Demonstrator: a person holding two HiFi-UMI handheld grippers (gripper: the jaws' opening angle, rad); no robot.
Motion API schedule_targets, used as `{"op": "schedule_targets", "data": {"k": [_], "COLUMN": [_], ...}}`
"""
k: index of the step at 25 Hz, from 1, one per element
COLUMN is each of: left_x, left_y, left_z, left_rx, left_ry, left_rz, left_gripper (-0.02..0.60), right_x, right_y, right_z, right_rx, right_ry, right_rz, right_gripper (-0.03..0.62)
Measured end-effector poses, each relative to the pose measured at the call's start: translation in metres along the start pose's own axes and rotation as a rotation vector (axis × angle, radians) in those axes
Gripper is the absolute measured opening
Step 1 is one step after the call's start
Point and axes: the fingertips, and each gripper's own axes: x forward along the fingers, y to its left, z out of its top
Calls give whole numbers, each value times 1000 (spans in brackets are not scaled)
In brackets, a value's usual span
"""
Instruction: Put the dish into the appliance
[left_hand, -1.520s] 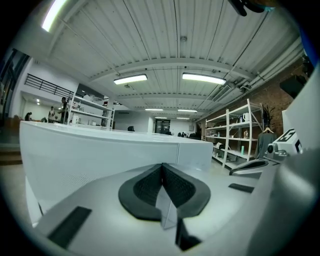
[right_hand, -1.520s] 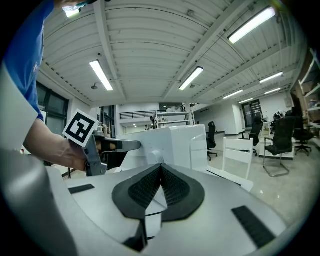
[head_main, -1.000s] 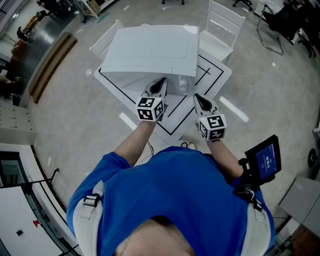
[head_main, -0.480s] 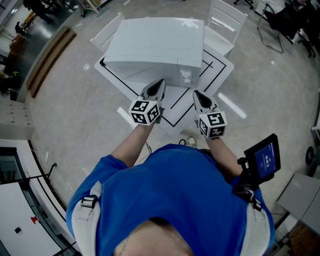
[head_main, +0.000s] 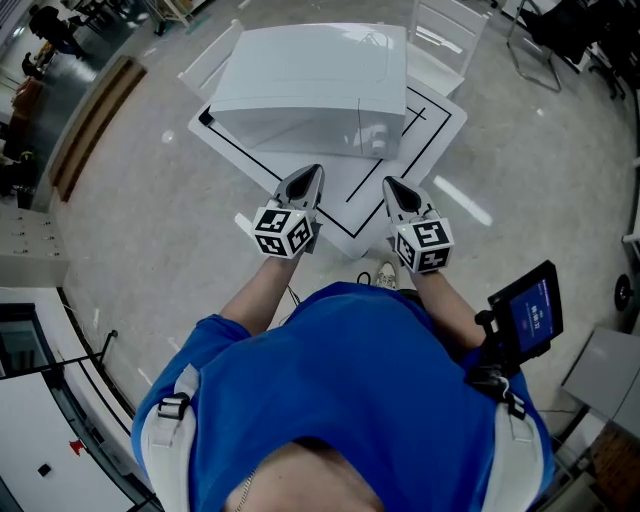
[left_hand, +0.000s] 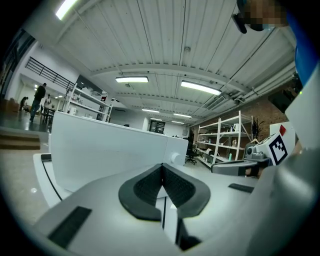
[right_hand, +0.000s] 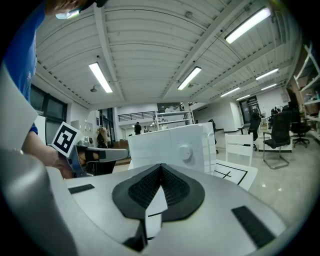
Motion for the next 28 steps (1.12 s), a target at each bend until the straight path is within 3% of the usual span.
{"op": "schedule_targets", "data": {"k": [28], "left_x": [-13], "left_y": [3], "left_z": [-14], "left_rx": [-1], "left_ry": [22], "left_rz": [15], "left_gripper": [8], "right_x": [1], "right_y": [2], "right_z": [-8], "right_rx": [11], "right_ry": [38], "right_rz": [2], "right_gripper": [2]}}
